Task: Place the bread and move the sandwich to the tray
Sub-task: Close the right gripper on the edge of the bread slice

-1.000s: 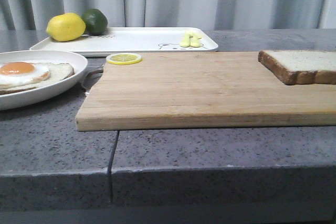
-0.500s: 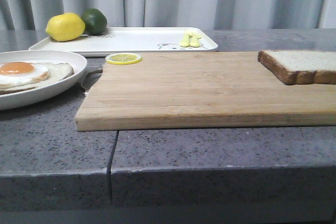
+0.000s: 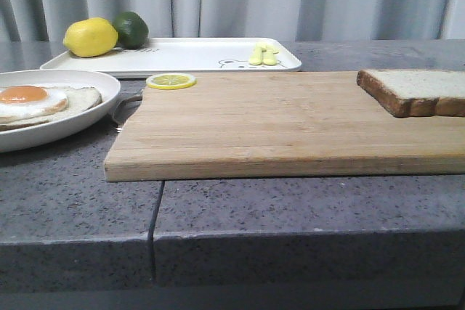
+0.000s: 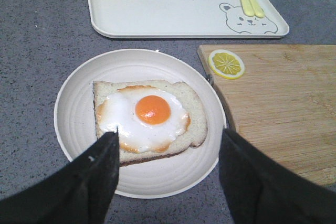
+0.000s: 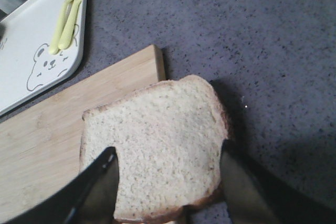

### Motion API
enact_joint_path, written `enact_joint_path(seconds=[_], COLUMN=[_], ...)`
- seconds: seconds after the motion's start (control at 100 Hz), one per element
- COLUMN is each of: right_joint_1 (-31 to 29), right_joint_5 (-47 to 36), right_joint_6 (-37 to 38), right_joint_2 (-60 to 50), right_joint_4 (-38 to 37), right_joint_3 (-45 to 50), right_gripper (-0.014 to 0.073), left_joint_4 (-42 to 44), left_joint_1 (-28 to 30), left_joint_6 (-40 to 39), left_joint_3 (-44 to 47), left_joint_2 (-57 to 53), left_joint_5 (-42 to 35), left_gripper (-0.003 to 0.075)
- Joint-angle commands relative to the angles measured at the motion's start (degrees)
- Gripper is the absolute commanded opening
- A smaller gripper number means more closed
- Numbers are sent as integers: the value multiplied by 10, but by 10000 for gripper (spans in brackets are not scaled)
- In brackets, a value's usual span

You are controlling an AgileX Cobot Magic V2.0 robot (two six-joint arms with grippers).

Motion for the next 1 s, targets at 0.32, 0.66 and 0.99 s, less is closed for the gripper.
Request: enact_joint_path(seconds=[0.32, 0.66, 0.99], right_joint_1=[-5, -5, -5], right_joint_5=[-14, -15, 11], right_joint_6=[-48, -82, -101], right_joint_2=[57, 101, 136], right_joint_4=[66, 99, 132], right_joint_3=[-13, -13, -13], right_gripper=[437, 437, 437], left_joint_4=[-14, -14, -14], left_joint_1=[1, 1, 1], left_joint_6=[-3, -3, -3], left_joint_3=[-21, -21, -21], left_joint_2=[3, 3, 3], left_joint_5=[-34, -34, -34], left_gripper=[385, 385, 385])
